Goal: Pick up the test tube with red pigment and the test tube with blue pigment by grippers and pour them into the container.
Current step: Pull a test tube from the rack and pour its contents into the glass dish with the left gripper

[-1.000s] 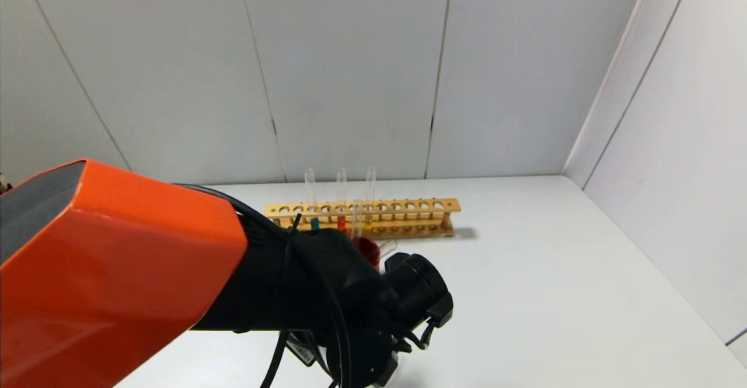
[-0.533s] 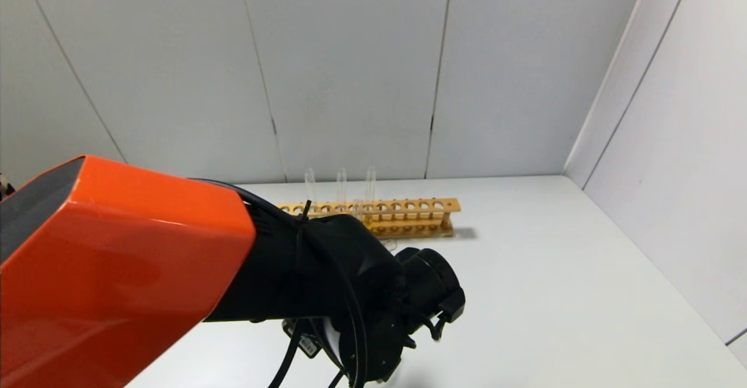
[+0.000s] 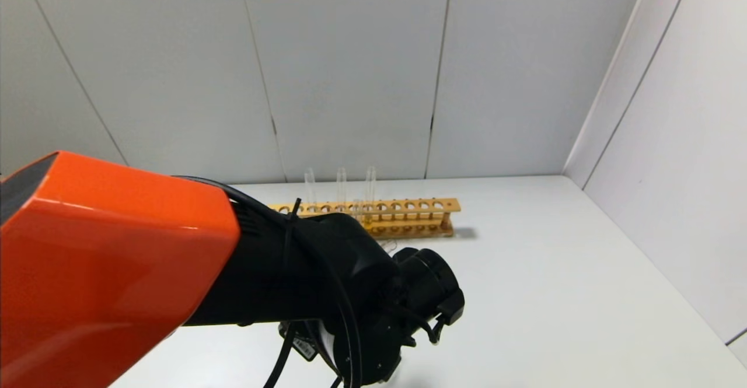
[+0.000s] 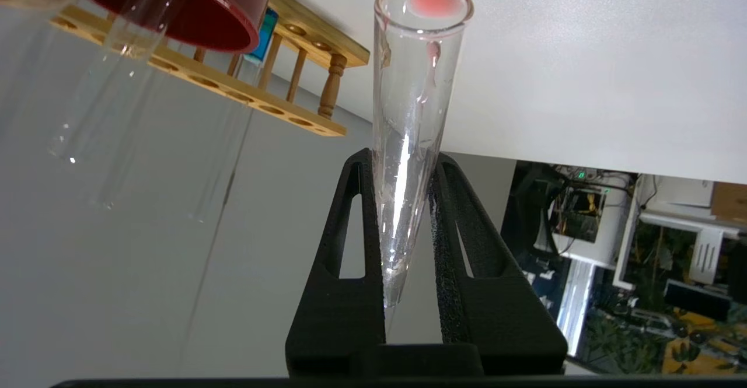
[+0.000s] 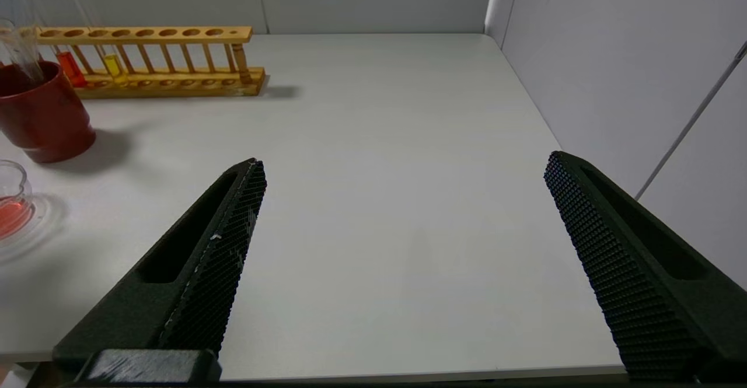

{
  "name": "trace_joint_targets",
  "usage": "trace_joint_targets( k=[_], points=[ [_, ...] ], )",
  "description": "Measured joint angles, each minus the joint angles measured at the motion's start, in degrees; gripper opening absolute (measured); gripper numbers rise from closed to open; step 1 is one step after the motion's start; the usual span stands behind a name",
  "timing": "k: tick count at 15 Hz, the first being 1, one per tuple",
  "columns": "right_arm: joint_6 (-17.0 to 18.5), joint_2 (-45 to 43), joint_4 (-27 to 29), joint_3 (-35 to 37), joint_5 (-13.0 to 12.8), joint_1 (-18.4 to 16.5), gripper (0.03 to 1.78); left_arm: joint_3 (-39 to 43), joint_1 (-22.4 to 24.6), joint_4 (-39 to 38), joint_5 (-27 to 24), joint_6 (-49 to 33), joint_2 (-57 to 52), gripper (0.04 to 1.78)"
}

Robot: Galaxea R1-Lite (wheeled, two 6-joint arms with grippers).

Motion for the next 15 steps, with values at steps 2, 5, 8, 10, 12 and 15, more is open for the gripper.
trace_joint_targets(
  k=[2, 5, 8, 10, 12, 15],
  points=[
    [0.0, 0.0, 0.0, 0.0, 0.0, 0.0, 1.74, 1.0, 0.0, 0.0, -0.3, -0.6, -1.5, 0.3],
    [0.0, 0.0, 0.0, 0.0, 0.0, 0.0, 1.74, 1.9, -0.6, -0.2, -0.2, -0.6, -2.5, 0.3],
    [0.0, 0.0, 0.0, 0.0, 0.0, 0.0, 1.74, 2.0, -0.5, -0.2, -0.2, -0.7, -3.1, 0.3],
    [0.0, 0.0, 0.0, 0.0, 0.0, 0.0, 1.74, 2.1, -0.5, -0.1, 0.0, -0.5, -3.3, 0.3],
    [0.0, 0.0, 0.0, 0.0, 0.0, 0.0, 1.74, 2.1, -0.8, 0.0, 0.3, -0.2, -2.7, 0.3],
    [0.0, 0.0, 0.0, 0.0, 0.0, 0.0, 1.74, 1.2, -1.3, 0.2, 1.7, 0.2, -1.1, 0.3]
  ],
)
